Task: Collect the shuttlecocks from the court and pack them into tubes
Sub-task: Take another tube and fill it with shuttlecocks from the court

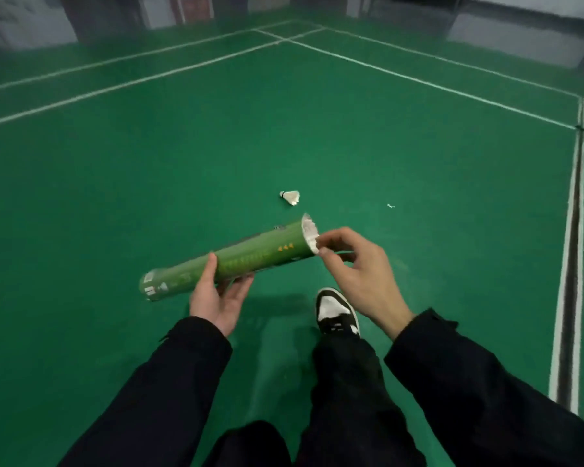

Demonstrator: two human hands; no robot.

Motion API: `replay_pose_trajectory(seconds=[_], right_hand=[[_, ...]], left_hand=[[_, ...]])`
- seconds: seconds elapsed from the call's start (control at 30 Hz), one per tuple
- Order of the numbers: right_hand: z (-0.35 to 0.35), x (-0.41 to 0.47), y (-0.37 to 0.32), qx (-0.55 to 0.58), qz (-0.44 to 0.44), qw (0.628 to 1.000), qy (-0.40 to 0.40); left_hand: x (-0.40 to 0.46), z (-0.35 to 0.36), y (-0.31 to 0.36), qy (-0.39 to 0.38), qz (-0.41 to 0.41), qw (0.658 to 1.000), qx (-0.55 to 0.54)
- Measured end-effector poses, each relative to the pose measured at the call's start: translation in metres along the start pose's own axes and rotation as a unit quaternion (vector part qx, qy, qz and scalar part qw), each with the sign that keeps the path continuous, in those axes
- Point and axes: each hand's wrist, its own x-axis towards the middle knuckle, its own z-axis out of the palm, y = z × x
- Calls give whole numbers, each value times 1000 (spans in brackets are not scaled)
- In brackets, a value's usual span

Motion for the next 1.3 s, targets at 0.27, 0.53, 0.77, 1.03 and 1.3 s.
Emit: replay_pose_trajectory(seconds=[0.27, 0.53, 0.77, 1.03, 1.3], right_hand=[[49, 192, 118, 144, 108, 983, 22], [70, 320, 192, 174, 229, 957, 31], [160, 395, 308, 97, 278, 954, -49], [246, 452, 412, 22, 306, 945, -114], [197, 434, 279, 195, 187, 957, 102]], left_hand=[[156, 100, 8, 69, 50, 996, 38], [246, 169, 44, 111, 79, 989, 51], [319, 137, 71, 107, 91, 987, 78], [356, 113, 96, 104, 114, 985, 80], [360, 107, 111, 137, 117, 983, 31]])
